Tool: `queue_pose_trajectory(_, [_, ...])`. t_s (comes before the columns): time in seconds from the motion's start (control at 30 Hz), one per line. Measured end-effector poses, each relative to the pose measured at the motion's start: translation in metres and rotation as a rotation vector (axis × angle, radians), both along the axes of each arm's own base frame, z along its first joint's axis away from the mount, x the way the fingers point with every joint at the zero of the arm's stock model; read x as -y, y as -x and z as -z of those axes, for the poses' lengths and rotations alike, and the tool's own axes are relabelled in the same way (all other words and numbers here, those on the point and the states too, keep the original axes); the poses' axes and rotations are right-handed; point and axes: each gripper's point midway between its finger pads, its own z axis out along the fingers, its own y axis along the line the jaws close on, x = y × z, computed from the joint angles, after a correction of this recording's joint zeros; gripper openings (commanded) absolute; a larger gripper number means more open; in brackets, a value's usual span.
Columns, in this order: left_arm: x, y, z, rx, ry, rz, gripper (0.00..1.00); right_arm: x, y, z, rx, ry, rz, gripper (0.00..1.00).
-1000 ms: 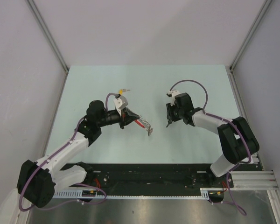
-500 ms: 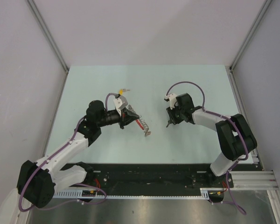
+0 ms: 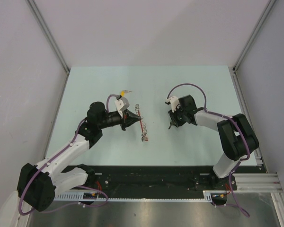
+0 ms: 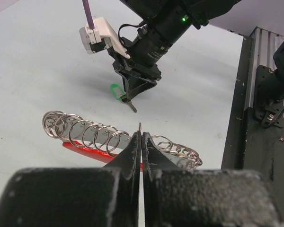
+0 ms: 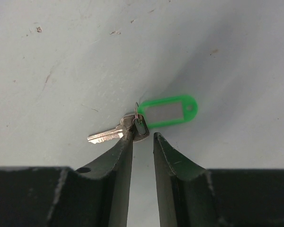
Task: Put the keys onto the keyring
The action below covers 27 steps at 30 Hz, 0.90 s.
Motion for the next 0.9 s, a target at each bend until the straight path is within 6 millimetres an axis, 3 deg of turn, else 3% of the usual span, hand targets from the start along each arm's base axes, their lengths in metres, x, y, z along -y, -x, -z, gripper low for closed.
queue_pose_trajectory(0.9, [-0.0001,0.0002,-0.0006,0.002,0.001,0.0,0.0,-0.0077,-0.0073,-0.0054,0.054,-0.005,-0.033,0.25])
